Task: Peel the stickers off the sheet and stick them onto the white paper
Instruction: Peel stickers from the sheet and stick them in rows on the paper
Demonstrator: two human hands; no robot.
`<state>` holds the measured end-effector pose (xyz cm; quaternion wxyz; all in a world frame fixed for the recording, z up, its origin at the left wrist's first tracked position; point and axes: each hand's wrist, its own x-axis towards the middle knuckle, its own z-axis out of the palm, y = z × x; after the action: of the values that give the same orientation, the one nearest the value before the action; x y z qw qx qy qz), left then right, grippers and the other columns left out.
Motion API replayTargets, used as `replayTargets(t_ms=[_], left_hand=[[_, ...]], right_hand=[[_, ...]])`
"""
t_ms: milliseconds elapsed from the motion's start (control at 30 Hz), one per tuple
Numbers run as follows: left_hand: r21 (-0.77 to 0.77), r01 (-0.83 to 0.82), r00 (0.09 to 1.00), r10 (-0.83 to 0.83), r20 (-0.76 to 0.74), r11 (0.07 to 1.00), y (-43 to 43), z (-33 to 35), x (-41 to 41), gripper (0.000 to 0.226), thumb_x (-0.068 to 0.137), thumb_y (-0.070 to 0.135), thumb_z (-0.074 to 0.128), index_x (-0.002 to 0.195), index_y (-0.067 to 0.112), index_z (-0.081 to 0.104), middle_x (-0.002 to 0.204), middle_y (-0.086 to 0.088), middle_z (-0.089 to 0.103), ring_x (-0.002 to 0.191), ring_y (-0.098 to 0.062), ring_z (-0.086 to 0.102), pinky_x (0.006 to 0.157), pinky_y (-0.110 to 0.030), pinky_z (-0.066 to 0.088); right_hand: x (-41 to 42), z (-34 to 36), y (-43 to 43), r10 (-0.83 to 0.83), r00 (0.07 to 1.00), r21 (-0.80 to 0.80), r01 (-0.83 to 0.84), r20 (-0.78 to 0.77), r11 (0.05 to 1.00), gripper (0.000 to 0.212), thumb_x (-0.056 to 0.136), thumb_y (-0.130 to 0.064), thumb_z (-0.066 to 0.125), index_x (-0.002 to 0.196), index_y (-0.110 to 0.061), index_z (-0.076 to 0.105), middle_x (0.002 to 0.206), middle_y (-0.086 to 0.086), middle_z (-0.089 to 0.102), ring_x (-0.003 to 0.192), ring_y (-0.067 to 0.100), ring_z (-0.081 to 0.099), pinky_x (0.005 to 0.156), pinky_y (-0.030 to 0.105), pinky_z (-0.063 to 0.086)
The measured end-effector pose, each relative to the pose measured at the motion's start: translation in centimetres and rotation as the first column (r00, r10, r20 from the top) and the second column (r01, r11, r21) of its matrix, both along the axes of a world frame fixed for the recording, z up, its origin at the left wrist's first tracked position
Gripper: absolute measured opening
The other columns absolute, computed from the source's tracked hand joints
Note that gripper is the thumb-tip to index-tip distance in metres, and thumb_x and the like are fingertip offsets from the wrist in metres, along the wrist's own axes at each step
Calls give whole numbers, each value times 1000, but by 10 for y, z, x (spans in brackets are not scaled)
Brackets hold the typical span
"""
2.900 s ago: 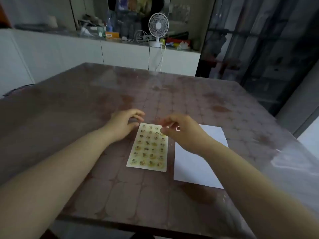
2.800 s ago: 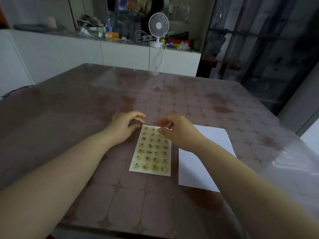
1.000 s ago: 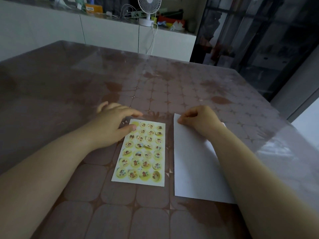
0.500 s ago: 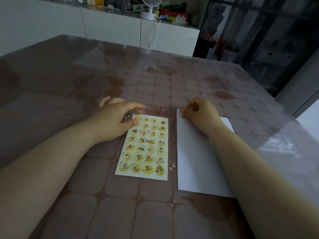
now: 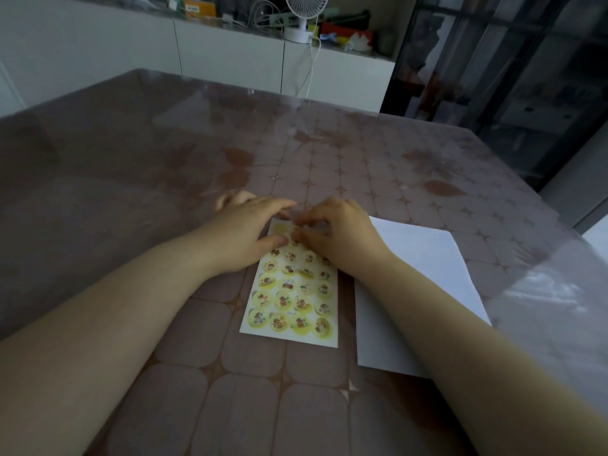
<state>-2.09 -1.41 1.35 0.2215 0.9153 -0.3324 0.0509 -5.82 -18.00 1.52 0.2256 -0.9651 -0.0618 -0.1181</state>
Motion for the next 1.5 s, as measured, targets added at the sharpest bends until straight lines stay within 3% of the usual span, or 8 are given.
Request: replayTargets(t_ms=[333, 467, 567, 667, 767, 1000, 1267, 1500], left_hand=[[53, -18, 999, 16, 42, 998, -1, -2, 3, 34, 86, 40, 52, 119, 34, 51, 124, 15, 49, 120, -14, 28, 99, -31, 6], [54, -6, 999, 4, 54, 999, 0, -3, 3, 33, 86, 42, 51, 118, 36, 53, 125, 18, 49, 121, -13, 28, 101, -32, 6], [42, 8, 998, -11, 69, 999, 2, -4, 5, 32, 86, 46, 49, 117, 39, 54, 125, 19, 49, 123, -12, 28, 102, -30, 4], [42, 11, 997, -14, 76, 999, 2, -5, 5, 40, 81, 53, 42, 116, 39, 55, 125, 17, 50, 125, -14, 29, 101, -29, 4], [36, 23, 998, -25, 59, 999, 2, -4, 4, 47, 75, 54, 36, 116, 39, 55, 124, 17, 50, 123, -13, 29, 100, -26, 5], [-5, 32, 999, -32, 4, 999, 2, -2, 2, 48, 73, 54, 36, 115, 39, 55, 111, 24, 45, 122, -11, 30, 93, -24, 7], [-11, 40, 999, -40, -12, 999, 3, -1, 2, 49, 72, 52, 37, 115, 39, 54, 112, 24, 45, 122, -11, 30, 93, -25, 7], [-7, 41, 999, -41, -22, 999, 4, -2, 4, 38, 81, 51, 44, 116, 39, 54, 112, 24, 44, 123, -11, 29, 94, -27, 8]], right_hand=[[2, -5, 0, 14, 999, 148, -19, 35, 989, 10, 83, -27, 64, 90, -29, 71, 88, -13, 66, 97, 17, 58, 90, 42, 45], [1, 14, -14, -49, 997, 421, 71, -63, 904, 4, 79, -28, 70, 77, -31, 69, 78, -16, 64, 78, 4, 58, 75, 19, 48], [-7, 37, -55, -215, 975, 519, 213, -57, 828, 6, 78, -20, 72, 82, -17, 70, 72, -9, 62, 64, 1, 54, 57, 4, 41], [-20, 36, -90, -321, 926, 465, 378, -201, 800, 16, 75, -17, 73, 87, -7, 71, 75, -1, 62, 64, 5, 52, 55, 12, 41], [-25, 25, -96, -335, 881, 385, 452, -335, 805, 14, 76, -21, 73, 87, -12, 72, 73, -3, 61, 64, 7, 51, 52, 11, 39], [-19, 18, -94, -358, 877, 352, 461, -319, 815, 10, 76, -25, 73, 83, -17, 72, 69, -6, 62, 59, 5, 53, 51, 18, 40], [-12, 12, -89, -356, 888, 404, 451, -290, 796, 17, 73, -23, 76, 85, -12, 73, 82, 4, 65, 65, 12, 55, 60, 21, 45], [-10, 10, -89, -353, 882, 390, 458, -313, 798, 13, 74, -25, 75, 83, -16, 72, 73, -4, 62, 61, 8, 53, 55, 19, 44]])
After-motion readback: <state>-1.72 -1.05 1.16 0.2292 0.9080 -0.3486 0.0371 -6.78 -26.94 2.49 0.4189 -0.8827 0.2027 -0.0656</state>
